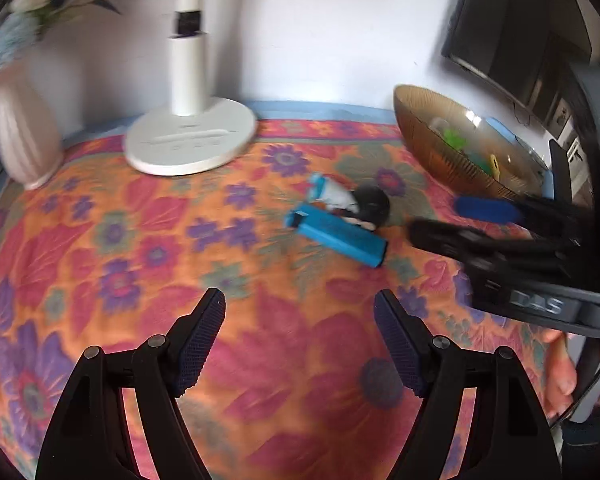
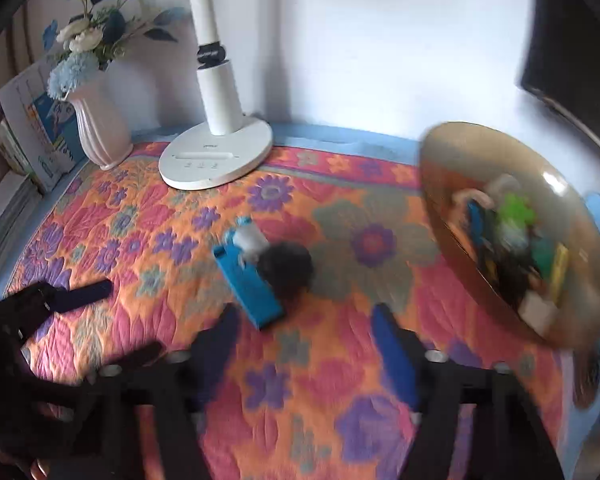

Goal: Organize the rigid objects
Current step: 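Move both open tools back to the blue lighter and black toy, then grasp the blue lighter with left tool while right tool grasps the black-and-white toy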

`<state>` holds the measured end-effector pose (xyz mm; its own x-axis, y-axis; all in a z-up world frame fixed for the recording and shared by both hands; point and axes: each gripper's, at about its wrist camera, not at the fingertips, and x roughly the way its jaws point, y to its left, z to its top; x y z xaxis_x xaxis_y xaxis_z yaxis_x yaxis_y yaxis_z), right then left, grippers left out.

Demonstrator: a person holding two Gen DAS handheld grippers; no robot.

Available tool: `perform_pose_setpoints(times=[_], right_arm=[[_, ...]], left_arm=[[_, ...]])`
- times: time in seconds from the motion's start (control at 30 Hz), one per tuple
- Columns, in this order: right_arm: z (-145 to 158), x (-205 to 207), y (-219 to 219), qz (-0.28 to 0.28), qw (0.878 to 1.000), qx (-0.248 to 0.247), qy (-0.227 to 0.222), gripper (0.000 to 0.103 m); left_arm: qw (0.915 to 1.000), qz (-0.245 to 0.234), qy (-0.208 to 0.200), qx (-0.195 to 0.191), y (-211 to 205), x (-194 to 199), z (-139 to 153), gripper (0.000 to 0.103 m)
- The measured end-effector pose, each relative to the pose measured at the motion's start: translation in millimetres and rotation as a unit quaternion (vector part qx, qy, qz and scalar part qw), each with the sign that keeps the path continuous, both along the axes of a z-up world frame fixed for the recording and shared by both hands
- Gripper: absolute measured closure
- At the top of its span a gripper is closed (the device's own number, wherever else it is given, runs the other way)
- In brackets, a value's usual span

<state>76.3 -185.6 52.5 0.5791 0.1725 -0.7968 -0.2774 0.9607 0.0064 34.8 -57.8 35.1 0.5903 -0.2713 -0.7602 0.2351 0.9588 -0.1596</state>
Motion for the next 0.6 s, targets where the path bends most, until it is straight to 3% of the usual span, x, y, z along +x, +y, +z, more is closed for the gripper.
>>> perform_pose_setpoints(times=[0.23,0.33,0.43,0.47,0.6], right_arm=[[-28.8,42.2,18.0,0.05,0.998,0.012,0.023,0.044],[-35.7,52.2,12.2,0.053,0.997,0.052,0.033,0.054],[-35.0,54.0,2.0,0.045,0.995,0.085,0.031,0.056],[-33.5,52.1,-2.1,0.038,0.995,0.087,0.026,0.062],[-28.7,44.1,-22.8,-0.003,0.995,0.098,0.011,0.062]], left_arm=[[0.9984,-0.017,0.011,0.053,-40.2,22.4,-25.1,0.028],[0.9982,-0.022,0.008,0.055,-45.1,26.6,-23.4,0.028],[0.9986,-0.018,0.009,0.049,-46.7,30.5,-22.5,0.028],[0.9988,-0.016,0.01,0.046,-47.9,33.3,-22.5,0.028],[0.9978,-0.008,0.004,0.065,-58.6,45.3,-23.9,0.028]])
